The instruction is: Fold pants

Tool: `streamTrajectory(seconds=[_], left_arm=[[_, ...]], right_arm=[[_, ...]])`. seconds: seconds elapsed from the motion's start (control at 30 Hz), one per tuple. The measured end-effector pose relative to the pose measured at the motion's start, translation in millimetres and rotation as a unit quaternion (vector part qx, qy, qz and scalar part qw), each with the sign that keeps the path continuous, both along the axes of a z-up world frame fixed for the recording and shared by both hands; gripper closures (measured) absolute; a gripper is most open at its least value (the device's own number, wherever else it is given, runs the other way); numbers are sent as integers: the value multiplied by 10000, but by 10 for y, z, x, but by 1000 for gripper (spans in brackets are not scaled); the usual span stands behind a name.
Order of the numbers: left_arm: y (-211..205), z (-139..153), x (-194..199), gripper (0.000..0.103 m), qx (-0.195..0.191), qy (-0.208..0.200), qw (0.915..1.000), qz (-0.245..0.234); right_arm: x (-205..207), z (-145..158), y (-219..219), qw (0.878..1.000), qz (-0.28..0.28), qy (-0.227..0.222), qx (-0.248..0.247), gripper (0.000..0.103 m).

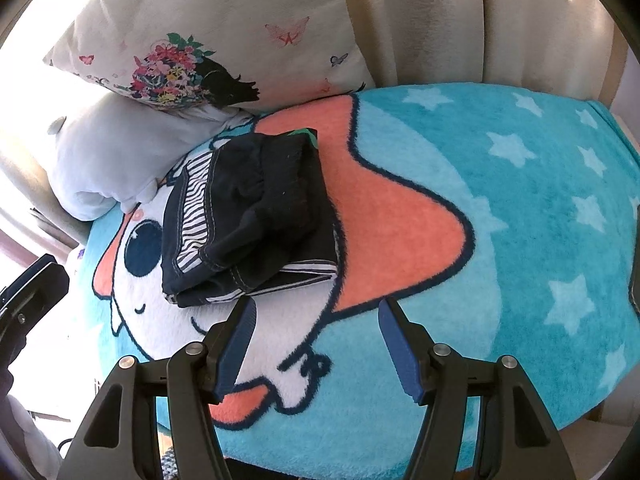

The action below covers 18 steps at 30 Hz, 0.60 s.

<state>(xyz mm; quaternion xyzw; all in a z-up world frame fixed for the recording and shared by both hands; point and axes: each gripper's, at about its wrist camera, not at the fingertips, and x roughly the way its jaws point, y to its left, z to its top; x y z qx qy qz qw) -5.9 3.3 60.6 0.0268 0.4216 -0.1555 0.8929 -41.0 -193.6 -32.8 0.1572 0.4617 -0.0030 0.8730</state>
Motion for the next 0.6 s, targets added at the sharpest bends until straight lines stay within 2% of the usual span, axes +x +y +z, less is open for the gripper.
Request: streamTrajectory(seconds=[0.17,0.37,0.47,0.6], left_arm=[[10,-68,20,44,8,111,9999,63],[223,-285,202,44,-463,621,9963,364],[439,-475,389,44,-1037,1069,9871,592],[619,-689,628,44,-1604,1457,9732,763]], right_arm=[[1,-44,8,10000,13,62,21,34],[16,-94,-56,9999,-7,83,117,34],[34,-92,-125,9996,-1,15,277,34],[141,-64,-227,9978,35,-102,651,31]])
